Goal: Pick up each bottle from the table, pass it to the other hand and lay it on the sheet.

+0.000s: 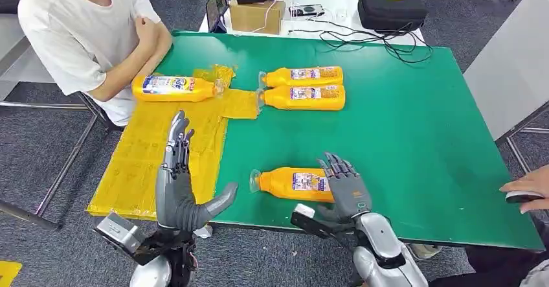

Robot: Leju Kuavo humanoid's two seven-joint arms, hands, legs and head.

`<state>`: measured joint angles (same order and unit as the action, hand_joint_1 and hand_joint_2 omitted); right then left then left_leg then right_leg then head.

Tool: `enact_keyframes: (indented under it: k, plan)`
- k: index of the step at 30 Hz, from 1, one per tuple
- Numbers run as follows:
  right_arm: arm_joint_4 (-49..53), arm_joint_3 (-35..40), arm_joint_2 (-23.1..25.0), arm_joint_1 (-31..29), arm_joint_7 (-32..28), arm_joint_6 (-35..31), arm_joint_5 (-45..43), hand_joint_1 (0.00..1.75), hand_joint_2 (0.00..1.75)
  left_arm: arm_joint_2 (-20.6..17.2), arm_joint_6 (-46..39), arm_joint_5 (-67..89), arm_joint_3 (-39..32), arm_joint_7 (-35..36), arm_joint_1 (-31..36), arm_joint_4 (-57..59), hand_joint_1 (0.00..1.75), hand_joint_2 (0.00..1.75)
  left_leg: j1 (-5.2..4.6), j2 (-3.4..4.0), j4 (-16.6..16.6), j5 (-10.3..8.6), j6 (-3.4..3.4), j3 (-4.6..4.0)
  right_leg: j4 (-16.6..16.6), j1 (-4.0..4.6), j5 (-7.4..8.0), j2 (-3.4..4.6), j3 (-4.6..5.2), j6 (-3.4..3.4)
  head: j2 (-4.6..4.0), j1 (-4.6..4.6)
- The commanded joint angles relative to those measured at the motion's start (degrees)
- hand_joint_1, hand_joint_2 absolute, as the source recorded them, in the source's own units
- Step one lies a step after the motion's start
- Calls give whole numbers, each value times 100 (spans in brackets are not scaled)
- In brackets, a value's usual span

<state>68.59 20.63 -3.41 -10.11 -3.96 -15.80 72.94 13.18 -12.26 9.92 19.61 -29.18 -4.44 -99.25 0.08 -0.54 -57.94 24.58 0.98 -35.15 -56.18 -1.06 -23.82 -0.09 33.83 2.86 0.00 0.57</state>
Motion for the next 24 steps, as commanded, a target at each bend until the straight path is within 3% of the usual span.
enact_keyframes:
  k: [1,5,9,12,18,19,20,22,24]
  plan:
    - [-1142,512,13,-561,266,468,43,0,175,-160,-143,108,85,103,178,324,0,175,2,12,6,6,-4,20,7,3,-2,10,-18,-9,0,0]
    - [-1615,803,-99,-663,1069,979,594,0,175,-115,-160,261,-11,338,0,335,0,175,4,18,9,10,-7,34,12,5,-4,12,-31,-15,0,0]
    - [-1789,883,-200,-764,1099,1081,625,0,175,-77,-182,317,-33,343,-3,409,0,175,2,13,10,6,-4,33,14,4,-1,7,-27,-9,0,2]
    - [-1668,965,-102,-786,1472,1006,884,0,175,-28,-213,436,-63,388,-11,396,0,175,2,22,7,9,-7,54,13,5,-2,5,-40,-9,0,2]
    - [-1920,1129,60,-938,970,1321,396,0,175,32,-524,852,-85,407,160,648,0,175,5,21,7,7,-9,80,15,8,-1,7,-66,-16,0,0]
    - [-2039,1161,71,-986,1019,1277,391,61,175,41,-535,850,-82,404,185,690,0,175,5,23,9,7,-9,89,16,8,1,9,-73,-15,0,0]
    - [-2173,1240,58,-1058,1054,1244,422,140,175,46,-554,848,-81,404,189,717,0,175,6,23,11,5,-10,91,19,9,3,8,-77,-19,0,-2]
    - [-2286,1267,13,-1117,1103,1291,406,168,175,44,-512,761,-100,455,173,726,0,175,6,26,14,5,-11,100,22,10,6,11,-85,-22,0,0]
    - [-2264,1349,-67,-1129,1228,1329,509,173,175,34,-492,713,-134,501,132,696,0,175,5,28,9,7,-9,98,15,8,12,12,-81,-25,0,0]
